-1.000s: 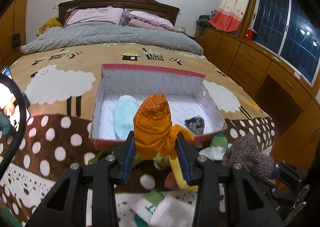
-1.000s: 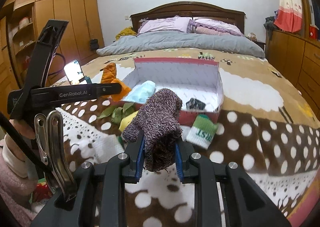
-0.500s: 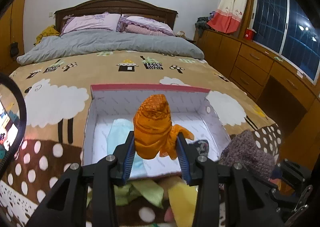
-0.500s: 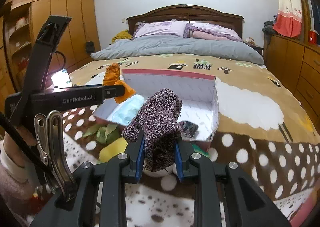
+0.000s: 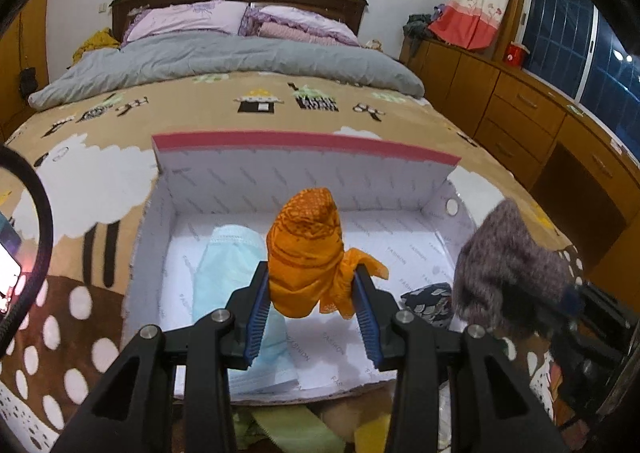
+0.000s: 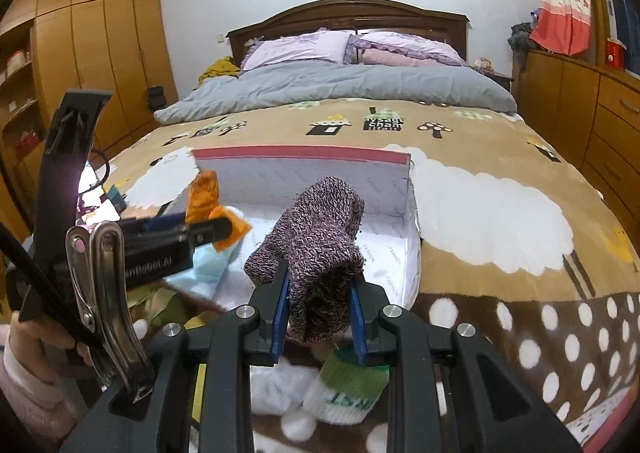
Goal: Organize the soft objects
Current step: 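Carry the orange cloth and grey sock into the box and release both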
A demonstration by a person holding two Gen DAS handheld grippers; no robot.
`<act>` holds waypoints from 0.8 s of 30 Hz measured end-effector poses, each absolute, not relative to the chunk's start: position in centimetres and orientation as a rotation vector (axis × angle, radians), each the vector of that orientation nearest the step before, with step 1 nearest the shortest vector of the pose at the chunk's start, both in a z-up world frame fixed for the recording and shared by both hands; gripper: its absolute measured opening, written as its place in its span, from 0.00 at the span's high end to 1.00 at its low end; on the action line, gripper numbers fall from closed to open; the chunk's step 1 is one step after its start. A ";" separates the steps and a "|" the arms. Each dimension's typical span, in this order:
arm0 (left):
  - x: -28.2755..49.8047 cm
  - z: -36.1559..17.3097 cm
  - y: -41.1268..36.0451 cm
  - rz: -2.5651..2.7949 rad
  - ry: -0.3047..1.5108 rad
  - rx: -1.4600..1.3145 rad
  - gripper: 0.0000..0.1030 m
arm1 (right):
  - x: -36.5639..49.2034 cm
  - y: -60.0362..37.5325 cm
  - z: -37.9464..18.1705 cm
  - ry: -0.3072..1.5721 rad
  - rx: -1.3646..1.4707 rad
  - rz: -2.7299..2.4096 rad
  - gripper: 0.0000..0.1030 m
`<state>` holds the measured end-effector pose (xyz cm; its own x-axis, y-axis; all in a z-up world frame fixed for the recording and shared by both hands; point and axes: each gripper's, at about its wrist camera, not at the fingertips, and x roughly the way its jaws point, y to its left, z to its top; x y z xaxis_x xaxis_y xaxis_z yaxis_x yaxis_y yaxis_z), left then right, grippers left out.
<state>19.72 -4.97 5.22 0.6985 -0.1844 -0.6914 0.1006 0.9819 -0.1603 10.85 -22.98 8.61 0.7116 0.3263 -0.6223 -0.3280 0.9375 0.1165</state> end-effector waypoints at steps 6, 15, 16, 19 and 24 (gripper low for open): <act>20.7 3.7 -5.6 -0.175 0.815 -0.106 0.59 | 13.2 -23.0 8.1 0.698 -0.001 0.348 0.74; 21.6 2.2 -5.2 -0.160 0.851 -0.119 0.59 | 16.7 -22.5 6.5 0.738 -0.009 0.322 0.74; 21.6 2.1 -5.2 -0.160 0.852 -0.119 0.59 | 17.0 -22.4 6.3 0.743 -0.009 0.318 0.74; 21.7 1.8 -5.2 -0.160 0.858 -0.117 0.59 | 17.8 -22.3 5.6 0.758 -0.011 0.308 0.74; 22.1 1.2 -5.0 -0.152 0.878 -0.121 0.59 | 18.9 -22.3 4.4 0.783 -0.025 0.284 0.74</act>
<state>22.12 -5.02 1.19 0.6294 -0.1820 -0.7555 0.0827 0.9824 -0.1678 18.88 -22.32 4.44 0.6725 0.2430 -0.6991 -0.2614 0.9617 0.0828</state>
